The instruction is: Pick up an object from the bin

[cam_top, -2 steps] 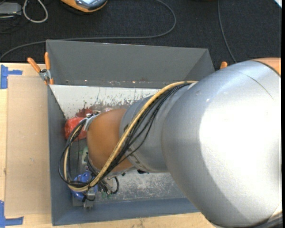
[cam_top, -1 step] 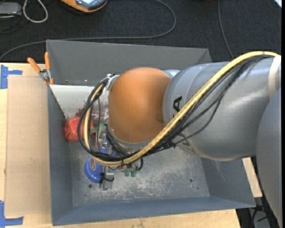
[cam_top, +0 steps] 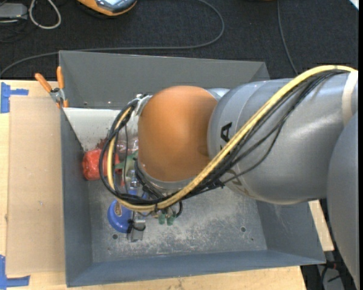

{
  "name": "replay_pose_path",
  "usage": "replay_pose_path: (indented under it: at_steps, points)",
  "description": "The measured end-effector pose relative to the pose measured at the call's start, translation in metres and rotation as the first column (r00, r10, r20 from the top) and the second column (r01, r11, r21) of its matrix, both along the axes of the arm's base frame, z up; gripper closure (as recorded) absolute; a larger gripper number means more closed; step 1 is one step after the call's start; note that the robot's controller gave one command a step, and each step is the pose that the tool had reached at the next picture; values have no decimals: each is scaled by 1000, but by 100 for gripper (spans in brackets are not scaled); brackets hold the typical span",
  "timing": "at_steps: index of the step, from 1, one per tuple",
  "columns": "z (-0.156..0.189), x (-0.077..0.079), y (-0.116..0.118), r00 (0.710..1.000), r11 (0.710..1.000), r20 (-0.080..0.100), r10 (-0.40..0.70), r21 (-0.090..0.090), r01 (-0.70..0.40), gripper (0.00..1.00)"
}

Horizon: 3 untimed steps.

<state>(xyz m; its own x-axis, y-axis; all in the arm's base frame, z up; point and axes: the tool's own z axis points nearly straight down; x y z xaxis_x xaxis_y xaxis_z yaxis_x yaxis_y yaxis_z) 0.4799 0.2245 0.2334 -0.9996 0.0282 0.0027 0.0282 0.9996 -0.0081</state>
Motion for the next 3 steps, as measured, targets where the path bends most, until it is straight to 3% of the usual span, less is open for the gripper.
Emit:
replay_pose_path:
  at_steps: [1, 2, 3]
  points:
    - [-66, 25, 21, 1000, 1000, -9, 21, -3, -21, 100]
    - [-65, 7, 20, 999, 999, -1, 51, 0, -51, 100]
    - [-157, 26, 21, 981, 981, -8, 193, -2, -193, 100]
